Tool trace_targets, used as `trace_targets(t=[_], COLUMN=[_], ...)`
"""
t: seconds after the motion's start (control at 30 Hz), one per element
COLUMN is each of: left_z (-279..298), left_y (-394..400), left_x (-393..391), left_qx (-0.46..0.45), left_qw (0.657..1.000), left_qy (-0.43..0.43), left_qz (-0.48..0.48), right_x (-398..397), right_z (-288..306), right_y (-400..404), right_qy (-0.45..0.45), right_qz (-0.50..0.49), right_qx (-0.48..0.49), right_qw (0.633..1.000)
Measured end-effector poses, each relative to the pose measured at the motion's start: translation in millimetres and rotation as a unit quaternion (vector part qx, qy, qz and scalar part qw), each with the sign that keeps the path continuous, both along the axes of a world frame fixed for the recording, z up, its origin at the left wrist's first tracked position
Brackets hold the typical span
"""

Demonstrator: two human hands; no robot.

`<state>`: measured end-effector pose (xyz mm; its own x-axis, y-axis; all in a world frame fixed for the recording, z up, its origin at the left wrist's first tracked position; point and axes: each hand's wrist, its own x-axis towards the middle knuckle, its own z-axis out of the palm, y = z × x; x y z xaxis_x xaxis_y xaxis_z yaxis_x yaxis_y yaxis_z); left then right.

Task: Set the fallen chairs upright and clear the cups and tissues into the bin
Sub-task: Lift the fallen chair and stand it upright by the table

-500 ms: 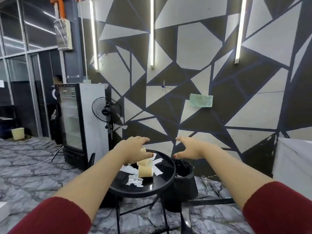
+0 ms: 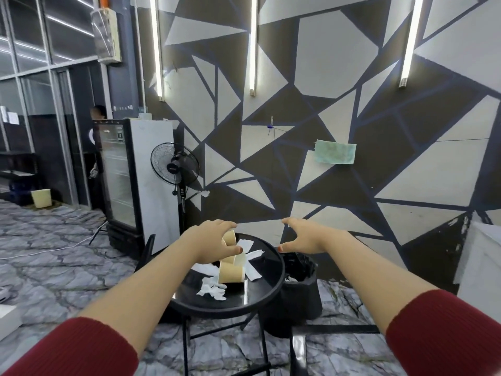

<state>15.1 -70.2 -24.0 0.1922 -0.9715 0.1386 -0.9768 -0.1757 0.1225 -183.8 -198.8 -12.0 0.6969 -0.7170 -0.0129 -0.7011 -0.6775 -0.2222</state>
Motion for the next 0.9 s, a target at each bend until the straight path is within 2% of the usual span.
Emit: trace_targets(t=[0.47, 0.9], left_z=[-20.5, -69.6], left_y=[-87.0, -87.0], left_x=[-21.6, 17.0], left_qx=[0.012, 0.038], left_qw=[0.999, 0.994], left_qy=[0.005, 0.043], left_qz=[0.052, 0.095], right_x=[-19.9, 33.7], right_z=[-10.3, -63.0], right_y=[-108.6, -125.3], right_qy=[0.015, 0.032], right_qz=[0.023, 0.08], right_qx=[0.025, 0.084], right_qw=[0.999, 0.993])
